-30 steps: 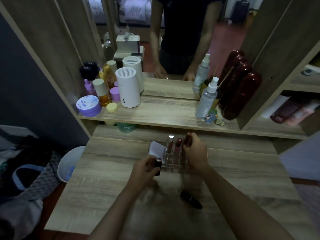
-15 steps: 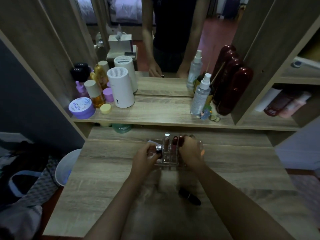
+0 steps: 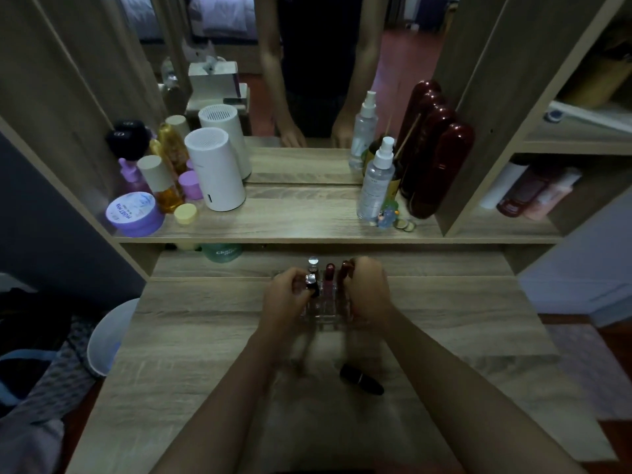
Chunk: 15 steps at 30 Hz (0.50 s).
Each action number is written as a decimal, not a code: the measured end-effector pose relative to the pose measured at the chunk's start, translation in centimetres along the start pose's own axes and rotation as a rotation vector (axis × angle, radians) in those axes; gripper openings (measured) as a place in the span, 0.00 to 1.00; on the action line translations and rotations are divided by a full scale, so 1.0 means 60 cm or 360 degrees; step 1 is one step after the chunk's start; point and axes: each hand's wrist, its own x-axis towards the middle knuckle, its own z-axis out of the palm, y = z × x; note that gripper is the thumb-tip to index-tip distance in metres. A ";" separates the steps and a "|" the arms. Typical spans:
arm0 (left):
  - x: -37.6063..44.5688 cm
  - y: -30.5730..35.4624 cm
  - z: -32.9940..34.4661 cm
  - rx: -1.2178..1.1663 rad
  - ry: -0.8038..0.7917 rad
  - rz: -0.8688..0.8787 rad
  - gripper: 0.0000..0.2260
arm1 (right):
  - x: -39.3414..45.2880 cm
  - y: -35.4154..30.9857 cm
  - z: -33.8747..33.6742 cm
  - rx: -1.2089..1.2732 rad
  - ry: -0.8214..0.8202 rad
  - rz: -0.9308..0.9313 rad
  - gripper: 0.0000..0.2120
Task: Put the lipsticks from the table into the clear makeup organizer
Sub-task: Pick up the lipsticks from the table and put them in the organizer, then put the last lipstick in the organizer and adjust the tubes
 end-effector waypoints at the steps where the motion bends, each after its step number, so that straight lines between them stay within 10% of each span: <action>1: 0.000 -0.002 0.001 0.0032 -0.0006 0.0014 0.11 | -0.007 0.001 -0.012 0.0012 0.0046 -0.0085 0.11; 6: -0.005 -0.005 0.007 0.0146 -0.0030 0.0023 0.11 | -0.084 0.047 -0.057 -0.0121 0.0103 -0.0644 0.07; 15: -0.011 -0.008 0.015 0.0238 -0.0015 0.0081 0.09 | -0.177 0.117 0.001 -0.0498 -0.0696 -0.0309 0.19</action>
